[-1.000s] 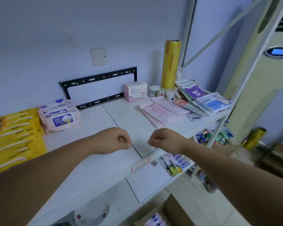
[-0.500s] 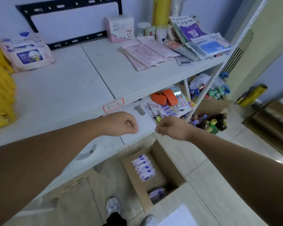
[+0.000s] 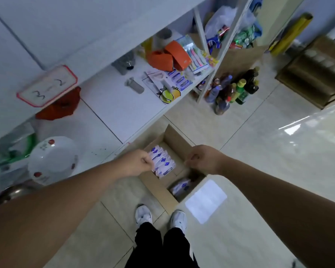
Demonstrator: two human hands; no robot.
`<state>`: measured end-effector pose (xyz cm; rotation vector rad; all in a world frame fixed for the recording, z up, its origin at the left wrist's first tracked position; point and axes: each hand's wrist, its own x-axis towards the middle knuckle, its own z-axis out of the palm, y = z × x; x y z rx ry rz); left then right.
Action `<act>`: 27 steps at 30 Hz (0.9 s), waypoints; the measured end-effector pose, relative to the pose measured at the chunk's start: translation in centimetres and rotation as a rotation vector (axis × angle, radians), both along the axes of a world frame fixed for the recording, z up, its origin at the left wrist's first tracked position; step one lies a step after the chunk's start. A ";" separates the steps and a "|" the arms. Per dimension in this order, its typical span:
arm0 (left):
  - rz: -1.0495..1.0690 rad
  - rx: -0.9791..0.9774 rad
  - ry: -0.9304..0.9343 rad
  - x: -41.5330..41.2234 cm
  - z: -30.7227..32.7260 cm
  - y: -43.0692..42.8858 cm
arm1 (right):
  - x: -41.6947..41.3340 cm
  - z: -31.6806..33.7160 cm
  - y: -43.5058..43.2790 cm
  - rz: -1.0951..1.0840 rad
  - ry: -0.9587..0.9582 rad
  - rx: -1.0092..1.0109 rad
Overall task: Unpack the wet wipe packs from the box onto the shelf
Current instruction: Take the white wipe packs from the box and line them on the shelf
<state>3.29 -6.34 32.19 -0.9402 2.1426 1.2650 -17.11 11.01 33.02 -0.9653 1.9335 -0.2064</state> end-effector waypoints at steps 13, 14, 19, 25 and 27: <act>-0.015 0.113 -0.118 -3.3 -26.3 0.7 | -1.3 -24.8 2.2 -0.045 -0.023 0.092; -0.023 0.123 -0.123 -3.4 -28.3 0.9 | -1.3 -27.0 2.3 -0.045 -0.027 0.108; -0.034 0.126 -0.133 -3.5 -37.9 1.7 | -0.6 -37.0 3.0 0.000 -0.036 0.185; 0.003 0.115 -0.159 -3.5 -46.9 2.0 | -0.2 -45.4 4.0 0.045 -0.002 0.280; 0.022 0.090 -0.133 -3.9 -49.0 2.0 | 0.0 -47.7 4.5 0.095 0.018 0.293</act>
